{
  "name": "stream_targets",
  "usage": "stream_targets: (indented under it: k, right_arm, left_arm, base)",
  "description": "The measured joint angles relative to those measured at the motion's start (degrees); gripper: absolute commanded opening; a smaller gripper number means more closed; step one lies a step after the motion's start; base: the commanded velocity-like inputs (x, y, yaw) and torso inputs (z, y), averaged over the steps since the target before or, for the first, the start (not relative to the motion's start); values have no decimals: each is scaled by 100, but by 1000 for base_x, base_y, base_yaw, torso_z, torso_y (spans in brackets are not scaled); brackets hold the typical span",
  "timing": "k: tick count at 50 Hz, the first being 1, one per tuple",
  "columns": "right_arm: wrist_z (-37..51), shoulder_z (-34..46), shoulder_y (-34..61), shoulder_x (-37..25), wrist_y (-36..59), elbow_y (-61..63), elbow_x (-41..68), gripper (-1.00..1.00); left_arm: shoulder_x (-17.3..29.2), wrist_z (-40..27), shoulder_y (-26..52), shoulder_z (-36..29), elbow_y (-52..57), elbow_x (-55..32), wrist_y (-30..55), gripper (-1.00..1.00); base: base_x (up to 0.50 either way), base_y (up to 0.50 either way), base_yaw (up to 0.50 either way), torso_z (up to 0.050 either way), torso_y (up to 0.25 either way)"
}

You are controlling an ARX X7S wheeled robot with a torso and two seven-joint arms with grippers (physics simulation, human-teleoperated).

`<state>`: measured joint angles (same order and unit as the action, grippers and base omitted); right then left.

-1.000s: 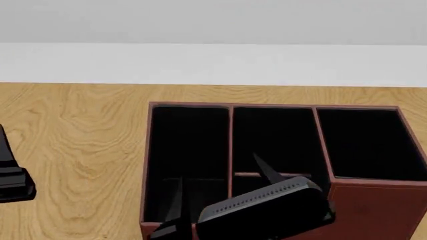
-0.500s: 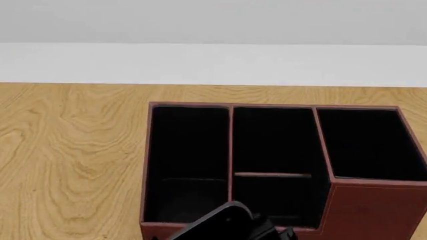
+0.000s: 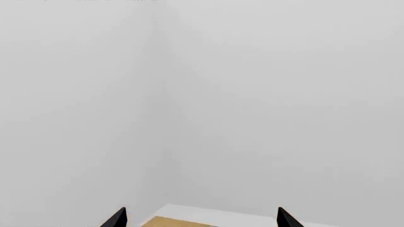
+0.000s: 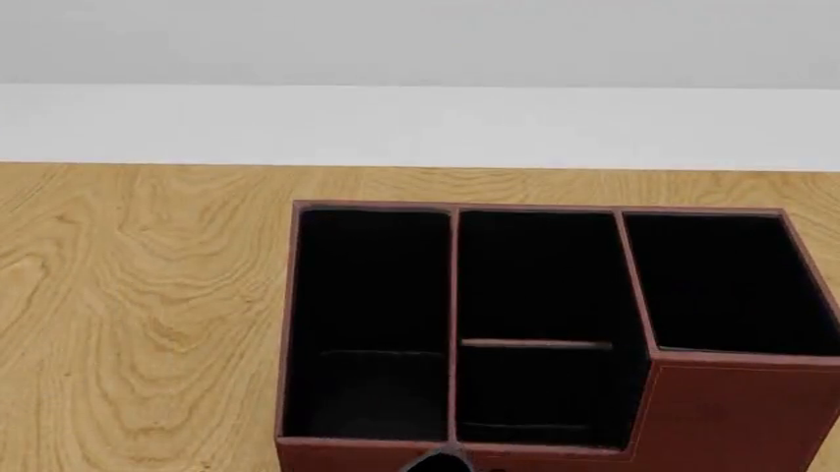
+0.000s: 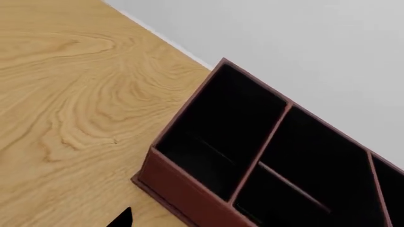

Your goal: Pick up the white mug and place it to the right of the caddy.

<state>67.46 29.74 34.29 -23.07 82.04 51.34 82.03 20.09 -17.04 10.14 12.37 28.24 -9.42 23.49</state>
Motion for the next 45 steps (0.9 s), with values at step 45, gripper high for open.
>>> stream_targets:
  k: [45]
  right_arm:
    - [-1483,966,-703,-397,-1206,587,-1447,100]
  left_arm:
    - [146,20,-126,81,43,-89,-16,100]
  base:
    - [0,0,0,0,0]
